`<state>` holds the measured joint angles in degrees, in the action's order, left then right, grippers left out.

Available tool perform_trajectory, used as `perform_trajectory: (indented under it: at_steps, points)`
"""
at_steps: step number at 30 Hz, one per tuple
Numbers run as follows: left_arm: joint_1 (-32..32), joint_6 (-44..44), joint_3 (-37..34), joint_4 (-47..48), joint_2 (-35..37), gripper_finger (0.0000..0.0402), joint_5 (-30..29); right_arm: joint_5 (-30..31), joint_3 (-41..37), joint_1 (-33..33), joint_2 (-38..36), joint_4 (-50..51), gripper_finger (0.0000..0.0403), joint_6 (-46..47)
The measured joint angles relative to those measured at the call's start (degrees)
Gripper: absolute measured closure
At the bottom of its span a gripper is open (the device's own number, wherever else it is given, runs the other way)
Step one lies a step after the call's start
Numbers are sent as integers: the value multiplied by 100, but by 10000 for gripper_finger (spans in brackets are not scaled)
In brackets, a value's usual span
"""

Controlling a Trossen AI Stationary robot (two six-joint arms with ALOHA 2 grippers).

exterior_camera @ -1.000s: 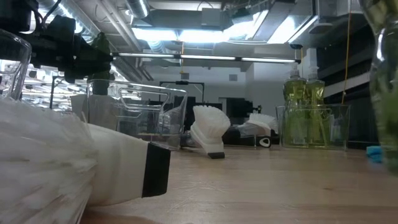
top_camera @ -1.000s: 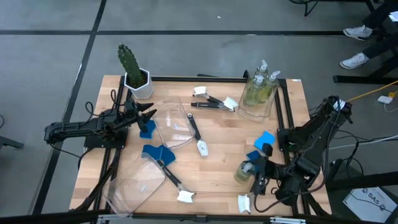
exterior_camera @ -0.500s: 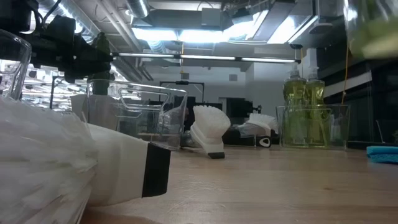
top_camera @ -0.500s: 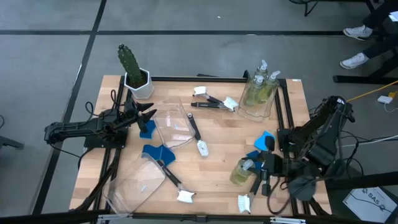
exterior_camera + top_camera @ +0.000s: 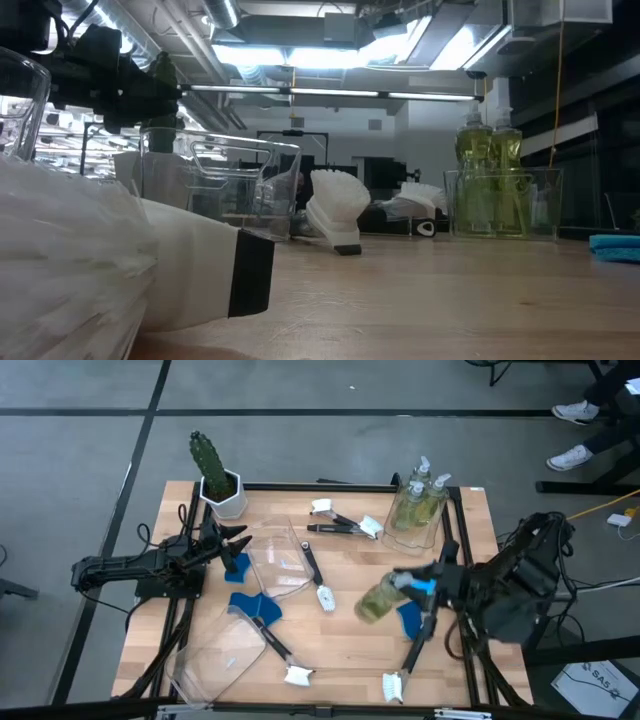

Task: Pick & Place Kitchen Sink Supplies
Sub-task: Put the green dish soap into the top right transparent bin

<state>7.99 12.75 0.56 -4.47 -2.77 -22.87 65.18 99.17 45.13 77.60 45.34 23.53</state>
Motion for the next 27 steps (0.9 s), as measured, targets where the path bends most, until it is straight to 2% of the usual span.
perform_trajectory:
  at_steps: [8,11,14,18,20,24,27]
  points:
    - [-2,-1,2,0,-1,212,0,728,195,-774,-64,43,302,-459]
    - [-1,-1,2,0,-2,211,1,1056,206,-1100,-232,399,302,-361]
    - [0,-2,2,0,-2,210,0,1238,188,-1424,-495,1437,302,442]
    - [-2,-1,1,0,-1,211,1,1245,182,-1749,-824,3673,302,2661]
    - [-2,0,2,0,-1,212,0,1266,175,-1878,-902,4490,303,3478]
    - [-1,-2,1,0,-1,210,2,1364,-141,-2280,-1079,4053,304,2995]
    - [-2,-1,2,0,0,210,1,1505,-475,-2669,-1162,4168,304,3015]
